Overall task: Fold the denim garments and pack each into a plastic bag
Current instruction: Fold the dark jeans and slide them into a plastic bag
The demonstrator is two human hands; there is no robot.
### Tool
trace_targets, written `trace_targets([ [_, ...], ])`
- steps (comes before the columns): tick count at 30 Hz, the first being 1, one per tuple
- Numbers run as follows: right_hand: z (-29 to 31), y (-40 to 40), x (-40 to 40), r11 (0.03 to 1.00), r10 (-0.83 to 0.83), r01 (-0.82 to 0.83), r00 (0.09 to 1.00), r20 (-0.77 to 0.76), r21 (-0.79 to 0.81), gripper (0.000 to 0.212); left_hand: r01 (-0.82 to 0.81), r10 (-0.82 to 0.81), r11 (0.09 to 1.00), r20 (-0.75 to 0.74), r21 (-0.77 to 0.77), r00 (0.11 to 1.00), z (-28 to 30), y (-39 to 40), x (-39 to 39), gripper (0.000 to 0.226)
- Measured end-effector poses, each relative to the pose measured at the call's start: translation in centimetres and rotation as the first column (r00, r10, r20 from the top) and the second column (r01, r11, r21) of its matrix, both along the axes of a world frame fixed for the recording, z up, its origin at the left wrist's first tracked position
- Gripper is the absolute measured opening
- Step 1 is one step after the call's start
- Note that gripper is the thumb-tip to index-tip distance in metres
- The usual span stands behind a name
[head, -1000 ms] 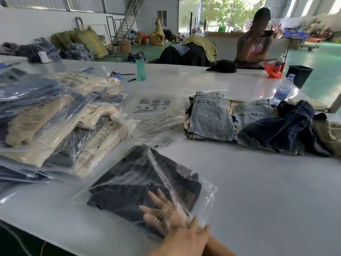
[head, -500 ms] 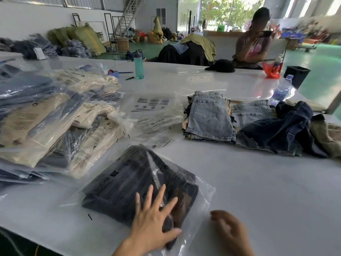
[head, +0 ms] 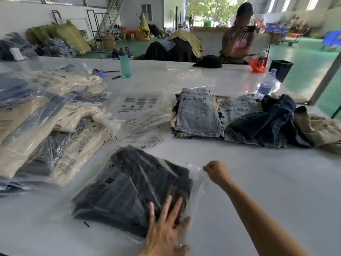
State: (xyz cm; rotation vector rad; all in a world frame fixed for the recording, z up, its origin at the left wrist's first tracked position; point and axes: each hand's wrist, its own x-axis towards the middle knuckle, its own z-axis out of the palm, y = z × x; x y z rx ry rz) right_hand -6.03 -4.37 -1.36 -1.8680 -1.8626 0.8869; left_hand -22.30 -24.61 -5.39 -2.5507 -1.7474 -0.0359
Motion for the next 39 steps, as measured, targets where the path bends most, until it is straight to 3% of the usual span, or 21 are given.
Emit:
trace_targets([
  [2,0.9,2.0,0.3,0.986,-0.113,0.120,0.991,-0.073,0.114,0.017,0.060,-0.061,0.998,-0.120,-0.012,0.991,0.3,0.7,2.3,0.046],
  [3,1.3,2.7,0.5,0.980,-0.160,0.172,0.980,-0.120,0.096,0.017,0.100,-0.097,0.995,-0.180,0.005,0.979,0.7,1.0,3.6,0.036],
  [5,1.5,3.4,1.4,0.962,-0.271,0.265,0.931,-0.243,-0.061,0.016,0.201,-0.192,0.979,-0.231,0.017,0.954,0.7,1.5,5.3,0.035],
  [7,1.2,3.3,3.0,0.925,-0.340,0.262,0.895,-0.289,-0.276,0.026,0.267,-0.237,0.953,-0.197,0.143,0.951,0.8,1.9,5.3,0.040],
  [9,0.4,2.8,4.4,0.903,-0.323,0.189,0.890,-0.322,-0.385,0.027,0.174,-0.133,0.963,-0.200,0.204,0.971,0.7,2.5,5.2,0.057],
  [10,-0.1,2.6,4.9,0.908,-0.320,0.171,0.873,-0.368,-0.383,0.023,0.084,-0.051,0.987,-0.228,0.137,0.972,1.3,2.6,5.3,0.062],
  [12,-0.7,2.4,5.3,0.930,-0.332,0.211,0.837,-0.435,-0.302,0.018,0.064,-0.008,0.988,-0.360,0.142,0.933,-0.9,2.4,5.6,0.057],
  [13,-0.8,2.4,5.3,0.935,-0.337,0.239,0.829,-0.447,-0.261,0.016,0.086,-0.041,0.995,-0.556,0.057,0.830,-1.5,2.4,5.9,0.050],
  [14,-0.8,2.5,5.3,0.937,-0.340,0.259,0.827,-0.448,-0.232,0.015,0.149,-0.156,0.987,-0.573,-0.060,0.804,-2.5,2.2,6.0,0.044],
  [15,-0.8,2.7,5.3,0.938,-0.343,0.274,0.825,-0.449,-0.214,0.014,0.226,-0.243,0.969,-0.525,-0.098,0.816,-3.0,2.1,6.0,0.048],
  [16,-0.8,2.9,5.3,0.935,-0.353,0.288,0.813,-0.463,-0.208,0.014,0.201,-0.270,0.962,-0.524,-0.186,0.808,-2.6,2.7,6.6,0.053],
  [18,-0.9,3.2,5.6,0.919,-0.394,0.307,0.748,-0.535,-0.248,0.015,0.205,-0.268,0.959,-0.380,-0.198,0.886,-1.6,4.1,7.5,0.050],
  [20,-0.8,3.1,5.8,0.909,-0.414,0.291,0.701,-0.581,-0.297,0.012,0.335,-0.330,0.942,-0.179,-0.004,0.927,-0.5,5.4,8.3,0.041],
  [22,-0.8,2.9,5.8,0.914,-0.393,0.244,0.732,-0.557,-0.324,0.012,0.234,-0.279,0.946,0.194,0.225,0.941,1.6,7.8,8.4,0.040],
  [23,-0.9,2.7,5.7,0.916,-0.381,0.218,0.738,-0.557,-0.337,0.016,0.149,-0.235,0.955,0.347,0.258,0.908,2.7,9.6,8.4,0.035],
  [25,-1.0,2.4,5.4,0.907,-0.399,0.196,0.684,-0.610,-0.374,0.023,-0.033,-0.021,0.995,0.547,0.089,0.837,4.6,13.6,8.0,0.028],
  [29,-1.1,2.0,5.0,0.896,-0.444,0.277,0.550,-0.707,-0.347,0.013,-0.210,0.282,0.959,0.539,-0.193,0.794,6.4,21.7,7.5,0.036],
  [31,-1.2,2.0,5.0,0.900,-0.436,0.279,0.549,-0.713,-0.336,0.011,-0.186,0.356,0.919,0.528,-0.349,0.771,6.7,24.3,7.8,0.036],
  [33,-1.2,2.2,5.1,0.904,-0.427,0.259,0.556,-0.713,-0.339,0.009,-0.124,0.382,0.875,0.510,-0.469,0.770,6.6,25.8,7.9,0.022],
  [36,-1.0,3.0,5.3,0.910,-0.414,0.224,0.527,-0.742,-0.348,0.011,-0.042,0.355,0.875,0.579,-0.483,0.734,6.0,27.2,8.0,0.019],
  [39,-0.9,3.8,5.0,0.903,-0.428,0.281,0.529,-0.733,-0.324,0.015,0.043,0.392,0.864,0.724,-0.501,0.567,5.4,27.7,8.0,0.011],
])
